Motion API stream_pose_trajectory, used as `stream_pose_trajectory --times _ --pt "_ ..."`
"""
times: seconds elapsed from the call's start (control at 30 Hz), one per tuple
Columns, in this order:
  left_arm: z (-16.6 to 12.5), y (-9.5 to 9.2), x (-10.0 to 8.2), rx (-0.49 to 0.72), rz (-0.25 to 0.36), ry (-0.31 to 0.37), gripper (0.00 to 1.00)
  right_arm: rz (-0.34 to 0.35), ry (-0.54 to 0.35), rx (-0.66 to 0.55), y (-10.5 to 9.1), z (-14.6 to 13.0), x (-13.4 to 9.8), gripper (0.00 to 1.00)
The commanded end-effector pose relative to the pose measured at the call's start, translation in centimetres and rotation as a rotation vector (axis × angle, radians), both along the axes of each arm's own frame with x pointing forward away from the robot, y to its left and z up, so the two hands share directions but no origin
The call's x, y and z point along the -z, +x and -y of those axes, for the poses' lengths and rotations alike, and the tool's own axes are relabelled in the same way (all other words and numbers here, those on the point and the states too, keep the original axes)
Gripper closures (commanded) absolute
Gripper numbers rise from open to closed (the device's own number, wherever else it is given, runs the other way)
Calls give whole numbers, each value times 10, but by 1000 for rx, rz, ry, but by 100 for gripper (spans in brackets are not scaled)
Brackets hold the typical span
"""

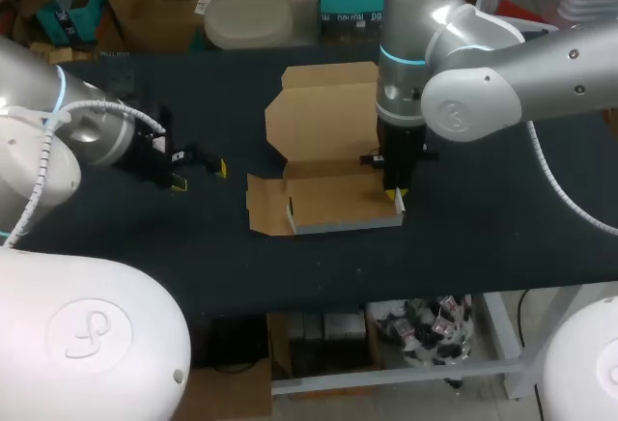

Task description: Assemble the packaging by folding the flat box into shape, placing the metal phone stand inside, and closing the box properly

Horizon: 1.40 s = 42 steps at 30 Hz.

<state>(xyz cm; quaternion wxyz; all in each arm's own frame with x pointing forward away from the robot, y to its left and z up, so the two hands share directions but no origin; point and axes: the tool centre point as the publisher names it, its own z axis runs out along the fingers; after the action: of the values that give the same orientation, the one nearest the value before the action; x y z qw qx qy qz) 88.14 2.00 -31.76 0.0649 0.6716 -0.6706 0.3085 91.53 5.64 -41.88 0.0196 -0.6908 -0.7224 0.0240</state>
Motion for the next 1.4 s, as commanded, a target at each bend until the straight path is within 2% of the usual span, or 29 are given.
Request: stream_pose_trajectory --times 0.03,0.13,0.23,0.37,0.47,0.53,0.77,0.83,0.97,1.03,1.33,1.4 --pt "14 21 14 -50 -208 -38 0 -3 -3 0 1 -1 -1 100" --pt "19 24 21 -53 -266 -76 0 -3 -3 0 1 -1 -1 100" --pt "25 23 29 -56 -297 -95 2 -3 -3 0 1 -1 -1 100" --pt "34 19 37 -17 -300 -115 10 -3 -3 0 1 -1 -1 100" --pt "40 19 44 -14 -313 -121 13 -3 -3 0 1 -1 -1 100" --pt "42 18 47 -10 -318 -130 25 -3 -3 0 1 -1 -1 100" --pt "49 18 59 27 -305 -167 28 -3 -3 0 1 -1 -1 100" --pt "52 18 63 32 -305 -172 37 -3 -3 0 1 -1 -1 100" --pt "56 18 68 45 -301 -191 39 -3 -3 0 1 -1 -1 100" --pt "59 18 70 46 -300 -193 49 -3 -3 0 1 -1 -1 100" --pt "69 18 76 65 -281 -215 55 -3 -3 0 1 -1 -1 100" --pt "71 18 76 67 -273 -219 60 -3 -3 0 1 -1 -1 100"
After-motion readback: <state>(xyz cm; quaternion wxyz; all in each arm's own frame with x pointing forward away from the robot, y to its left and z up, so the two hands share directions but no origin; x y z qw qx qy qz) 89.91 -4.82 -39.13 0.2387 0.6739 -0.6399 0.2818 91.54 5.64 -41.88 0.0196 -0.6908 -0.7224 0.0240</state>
